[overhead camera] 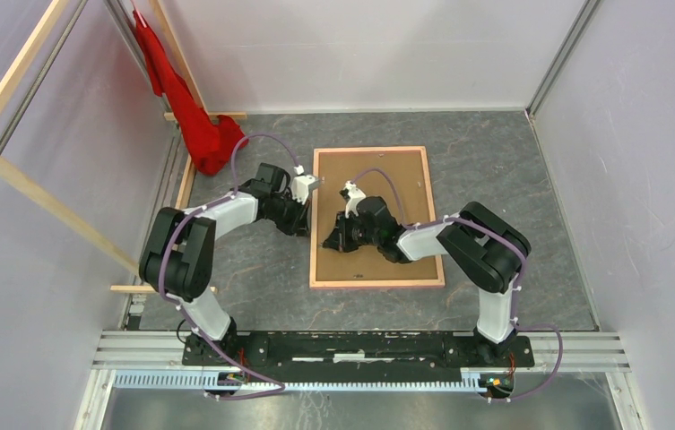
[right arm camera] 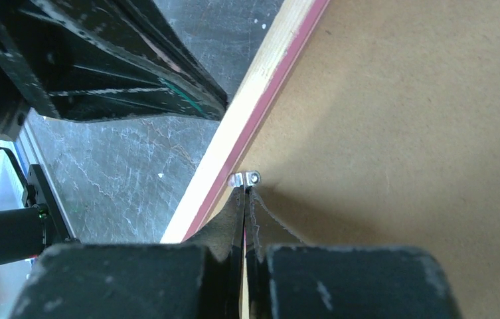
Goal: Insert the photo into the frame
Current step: Install the photo frame at the center of the board.
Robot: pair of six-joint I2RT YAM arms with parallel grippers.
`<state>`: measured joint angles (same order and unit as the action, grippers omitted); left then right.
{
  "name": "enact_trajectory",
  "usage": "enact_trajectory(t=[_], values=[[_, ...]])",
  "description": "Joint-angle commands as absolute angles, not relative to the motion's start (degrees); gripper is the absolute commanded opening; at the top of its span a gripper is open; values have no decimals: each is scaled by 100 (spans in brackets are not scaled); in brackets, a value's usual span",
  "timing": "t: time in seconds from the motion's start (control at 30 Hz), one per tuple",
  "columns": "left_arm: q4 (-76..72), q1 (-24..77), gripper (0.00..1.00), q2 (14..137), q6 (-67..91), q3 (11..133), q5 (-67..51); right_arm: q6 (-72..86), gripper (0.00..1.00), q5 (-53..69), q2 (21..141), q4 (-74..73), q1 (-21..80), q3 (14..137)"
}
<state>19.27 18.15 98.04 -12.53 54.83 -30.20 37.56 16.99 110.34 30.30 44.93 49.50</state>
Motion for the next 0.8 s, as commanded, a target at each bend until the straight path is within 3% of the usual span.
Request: enact_trajectory(t=[0.0,0.13,0.27,0.6,0.77], values=[[2219,1717,14,9425,-1494,5751,-3502,3836,0,1290,10777,3038,4464,4601],[2163,1723,32,9571,-1294,5836,-3883,3922,0,1266,10749,3150,4466,4434],[2120,1730,35,9987,-1186,6039,-3920,3989,0,1276,10754,3221,4473,4336],[2043,1723,15,10264,-1213,5986,-3625,4025,0,1230,10705,3282,4536,4245],[2055,1699,15,9982,-1186,5925,-3590,4030,0,1217,10705,3279,4553,4245]])
